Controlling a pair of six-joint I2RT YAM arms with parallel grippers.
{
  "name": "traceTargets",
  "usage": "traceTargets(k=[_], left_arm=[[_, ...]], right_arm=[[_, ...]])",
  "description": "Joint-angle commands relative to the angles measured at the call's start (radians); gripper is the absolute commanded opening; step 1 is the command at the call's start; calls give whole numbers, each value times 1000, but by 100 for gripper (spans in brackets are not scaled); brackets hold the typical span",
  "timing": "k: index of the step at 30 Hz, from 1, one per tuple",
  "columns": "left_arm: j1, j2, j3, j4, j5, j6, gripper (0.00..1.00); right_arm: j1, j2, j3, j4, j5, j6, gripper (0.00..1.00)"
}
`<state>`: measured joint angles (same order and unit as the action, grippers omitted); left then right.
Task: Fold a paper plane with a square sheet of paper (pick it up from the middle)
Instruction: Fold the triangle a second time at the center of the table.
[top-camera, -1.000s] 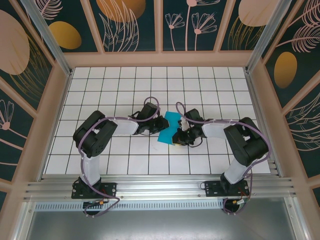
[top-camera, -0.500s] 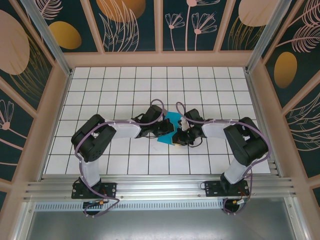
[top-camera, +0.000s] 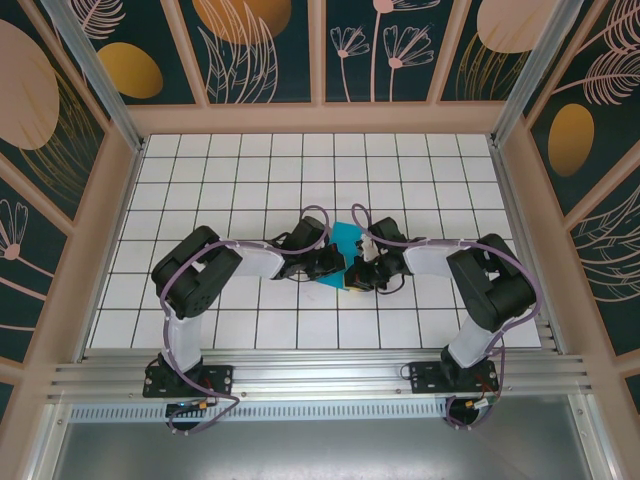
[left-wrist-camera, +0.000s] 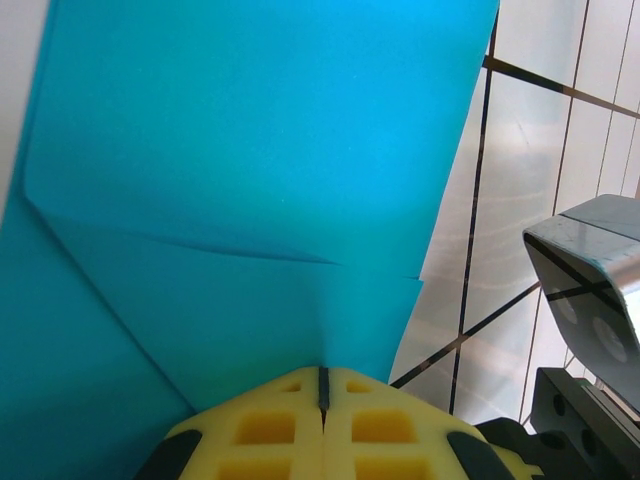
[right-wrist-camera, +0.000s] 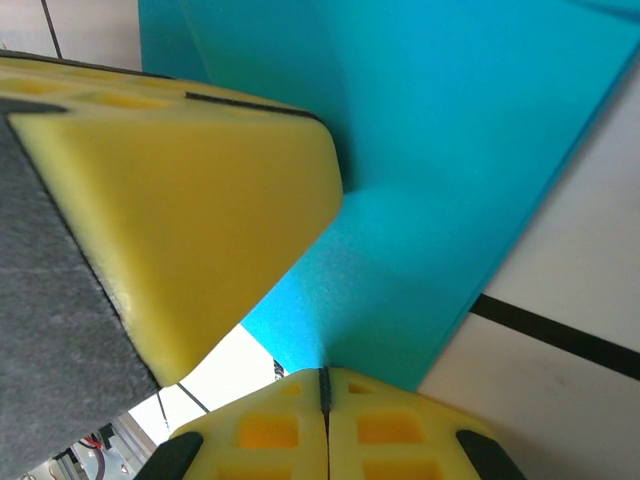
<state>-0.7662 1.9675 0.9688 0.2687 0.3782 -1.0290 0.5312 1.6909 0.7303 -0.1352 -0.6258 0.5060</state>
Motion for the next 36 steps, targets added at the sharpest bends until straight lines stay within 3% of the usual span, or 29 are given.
traceTargets(k=[1,25,36], left_arm=[[8,48,-2,-75,-133,21,6],[140,31,83,-167,-185,91,9],[148,-7,128,-223,-213,148,10]], right_arm=[[10,70,-32,-117,127,-14,5],[10,70,-29,-147,156,-27,4],[10,70,-16,-147,154,-33,4]])
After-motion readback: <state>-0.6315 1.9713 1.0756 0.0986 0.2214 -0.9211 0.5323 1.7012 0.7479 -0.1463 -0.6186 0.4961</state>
